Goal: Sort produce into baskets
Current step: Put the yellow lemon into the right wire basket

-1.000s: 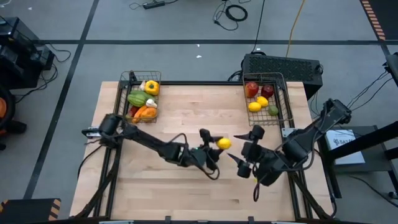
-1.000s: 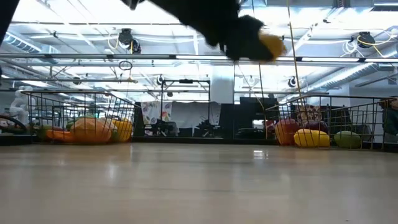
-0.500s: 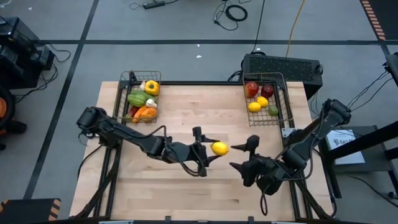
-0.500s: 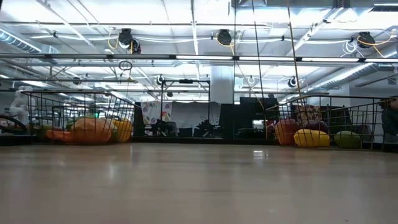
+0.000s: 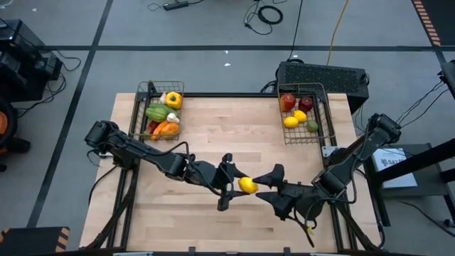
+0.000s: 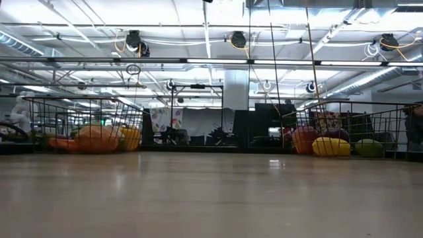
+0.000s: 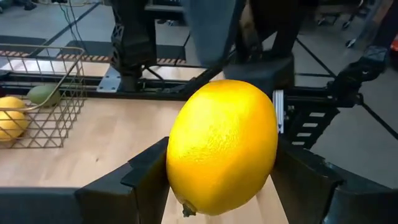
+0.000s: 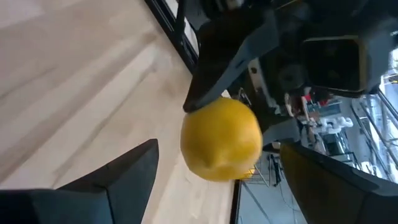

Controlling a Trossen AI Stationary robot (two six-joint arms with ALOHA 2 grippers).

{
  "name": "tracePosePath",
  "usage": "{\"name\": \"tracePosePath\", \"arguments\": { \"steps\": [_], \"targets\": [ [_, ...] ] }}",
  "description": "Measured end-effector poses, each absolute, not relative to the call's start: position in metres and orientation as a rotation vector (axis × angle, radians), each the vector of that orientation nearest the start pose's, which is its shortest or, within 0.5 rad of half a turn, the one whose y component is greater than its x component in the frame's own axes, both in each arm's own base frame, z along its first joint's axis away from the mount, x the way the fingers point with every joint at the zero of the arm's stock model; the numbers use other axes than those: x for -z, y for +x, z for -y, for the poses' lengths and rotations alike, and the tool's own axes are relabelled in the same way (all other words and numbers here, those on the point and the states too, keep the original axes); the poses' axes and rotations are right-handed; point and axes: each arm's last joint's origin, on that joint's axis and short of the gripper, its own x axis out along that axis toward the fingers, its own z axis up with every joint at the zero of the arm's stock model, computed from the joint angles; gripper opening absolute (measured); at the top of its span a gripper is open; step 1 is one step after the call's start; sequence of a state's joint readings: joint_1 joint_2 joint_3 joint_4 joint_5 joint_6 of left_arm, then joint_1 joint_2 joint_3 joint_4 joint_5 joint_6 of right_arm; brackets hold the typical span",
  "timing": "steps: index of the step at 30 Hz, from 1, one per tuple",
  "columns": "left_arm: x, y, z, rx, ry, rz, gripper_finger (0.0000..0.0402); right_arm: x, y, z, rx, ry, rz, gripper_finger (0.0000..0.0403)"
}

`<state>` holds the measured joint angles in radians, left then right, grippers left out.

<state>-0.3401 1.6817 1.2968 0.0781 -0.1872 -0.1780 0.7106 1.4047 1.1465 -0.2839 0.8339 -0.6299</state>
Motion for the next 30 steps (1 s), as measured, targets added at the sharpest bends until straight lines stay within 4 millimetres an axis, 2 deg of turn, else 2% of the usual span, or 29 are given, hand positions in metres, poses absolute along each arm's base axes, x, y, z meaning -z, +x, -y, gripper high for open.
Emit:
{"name": "tracePosePath", "arguments": {
  "steps": [8, 21, 26, 30],
  "targets": [
    [-0.302, 0.370, 0.126, 0.145, -0.103, -0.296, 0.0245, -0.307, 0.259, -0.183, 0.000, -1.054, -0.408, 0.0313],
    [-0.302, 0.370, 0.126, 0.149, -0.102, -0.299, 0.0245, -0.307, 0.267, -0.180, -0.006, -0.984, -0.391, 0.0228],
    [-0.302, 0.370, 0.127, 0.153, -0.104, -0.299, 0.0247, -0.308, 0.267, -0.180, -0.015, -0.965, -0.382, 0.0223],
    [-0.302, 0.370, 0.127, 0.153, -0.101, -0.294, 0.0273, -0.308, 0.267, -0.180, -0.014, -0.928, -0.376, 0.0226]
  ]
}}
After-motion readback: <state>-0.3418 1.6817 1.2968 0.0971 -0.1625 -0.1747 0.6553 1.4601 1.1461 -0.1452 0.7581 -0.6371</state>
